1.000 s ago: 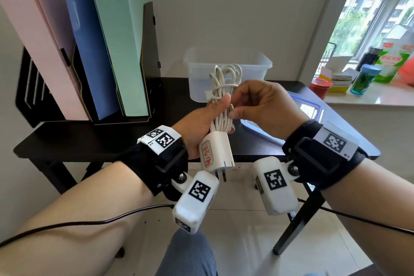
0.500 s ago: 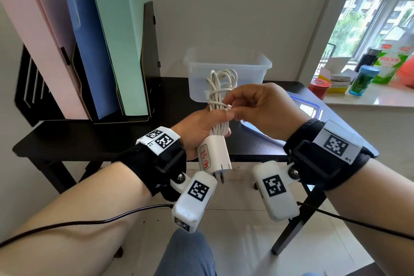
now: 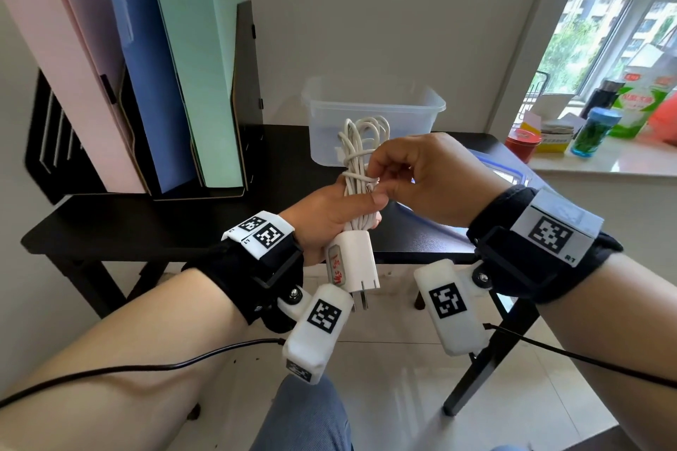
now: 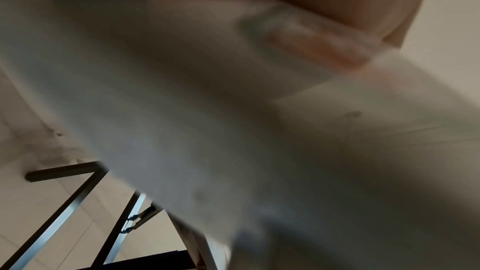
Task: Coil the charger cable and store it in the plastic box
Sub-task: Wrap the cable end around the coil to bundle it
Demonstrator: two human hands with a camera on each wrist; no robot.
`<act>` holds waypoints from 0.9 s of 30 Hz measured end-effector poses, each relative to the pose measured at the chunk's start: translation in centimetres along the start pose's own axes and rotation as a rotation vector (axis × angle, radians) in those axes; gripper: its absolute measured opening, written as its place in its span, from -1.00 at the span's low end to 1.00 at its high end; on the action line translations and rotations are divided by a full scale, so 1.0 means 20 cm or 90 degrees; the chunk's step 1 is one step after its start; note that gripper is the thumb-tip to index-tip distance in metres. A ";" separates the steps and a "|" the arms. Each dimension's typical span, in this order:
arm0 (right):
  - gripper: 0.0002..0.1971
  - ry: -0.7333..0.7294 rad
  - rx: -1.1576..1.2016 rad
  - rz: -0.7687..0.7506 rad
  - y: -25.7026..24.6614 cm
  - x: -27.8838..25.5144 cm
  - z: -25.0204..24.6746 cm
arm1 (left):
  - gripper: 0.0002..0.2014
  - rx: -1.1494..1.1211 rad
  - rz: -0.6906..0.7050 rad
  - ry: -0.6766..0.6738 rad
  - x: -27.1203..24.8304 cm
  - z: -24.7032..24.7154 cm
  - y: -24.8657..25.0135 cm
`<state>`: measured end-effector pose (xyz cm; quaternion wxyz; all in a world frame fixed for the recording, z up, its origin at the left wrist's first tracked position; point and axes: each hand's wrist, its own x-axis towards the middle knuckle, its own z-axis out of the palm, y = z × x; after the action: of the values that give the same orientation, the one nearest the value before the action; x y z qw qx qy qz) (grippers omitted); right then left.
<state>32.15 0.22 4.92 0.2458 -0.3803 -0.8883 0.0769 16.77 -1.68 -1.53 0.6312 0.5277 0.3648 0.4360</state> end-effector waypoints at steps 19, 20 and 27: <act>-0.87 0.033 -0.037 -0.006 0.01 0.00 0.05 | -0.70 0.153 0.027 -0.045 0.03 -0.04 0.03; -0.88 0.026 -0.058 -0.017 0.01 0.00 0.05 | -0.72 0.146 0.027 -0.047 0.03 -0.03 0.03; -0.85 0.024 -0.088 -0.054 0.06 0.01 0.05 | -0.67 -0.017 0.063 0.036 0.03 -0.04 0.04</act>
<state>32.39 1.32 3.78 0.2386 -0.3600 -0.9019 -0.0020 16.14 -0.86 -0.91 0.6052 0.5239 0.3500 0.4866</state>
